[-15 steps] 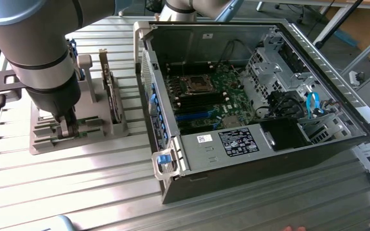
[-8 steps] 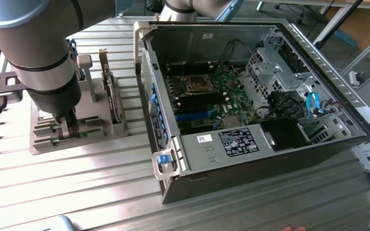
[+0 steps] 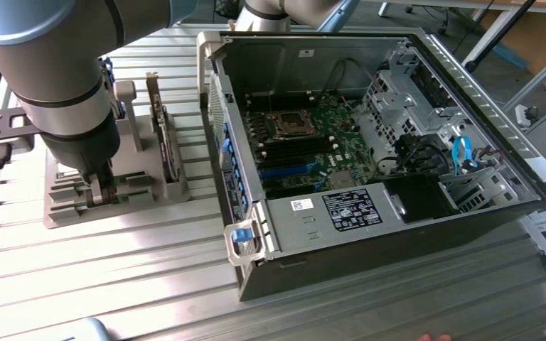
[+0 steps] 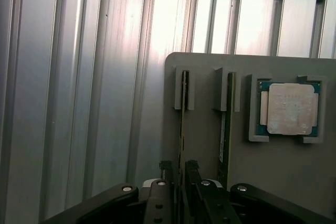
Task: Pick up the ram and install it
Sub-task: 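Pick up the ram and move it above insertion slot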
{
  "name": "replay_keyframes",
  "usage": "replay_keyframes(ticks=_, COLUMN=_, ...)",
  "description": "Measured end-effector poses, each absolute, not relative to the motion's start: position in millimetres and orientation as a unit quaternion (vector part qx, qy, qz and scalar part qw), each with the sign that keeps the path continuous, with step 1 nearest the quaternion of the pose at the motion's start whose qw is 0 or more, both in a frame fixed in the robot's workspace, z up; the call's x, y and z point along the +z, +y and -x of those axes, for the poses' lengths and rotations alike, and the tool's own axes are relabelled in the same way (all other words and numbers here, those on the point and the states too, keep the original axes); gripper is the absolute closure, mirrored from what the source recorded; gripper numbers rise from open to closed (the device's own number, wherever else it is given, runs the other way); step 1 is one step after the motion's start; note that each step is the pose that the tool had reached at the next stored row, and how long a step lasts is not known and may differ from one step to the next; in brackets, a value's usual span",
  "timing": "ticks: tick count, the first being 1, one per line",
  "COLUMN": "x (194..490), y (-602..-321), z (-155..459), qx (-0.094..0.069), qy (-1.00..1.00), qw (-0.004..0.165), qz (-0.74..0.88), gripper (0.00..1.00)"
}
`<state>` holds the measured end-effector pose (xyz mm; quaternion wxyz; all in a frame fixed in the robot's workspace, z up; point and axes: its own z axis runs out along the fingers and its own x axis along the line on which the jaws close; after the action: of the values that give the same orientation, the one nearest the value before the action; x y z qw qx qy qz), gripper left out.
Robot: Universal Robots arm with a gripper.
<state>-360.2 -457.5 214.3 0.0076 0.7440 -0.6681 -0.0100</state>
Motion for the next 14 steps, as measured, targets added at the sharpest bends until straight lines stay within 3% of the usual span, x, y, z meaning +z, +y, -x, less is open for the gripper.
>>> replay_keyframes(ticks=14, x=212.2, y=-456.2, z=360.2, qx=-0.01, qy=-0.668, qw=0.007, qz=-0.744, gripper=0.76)
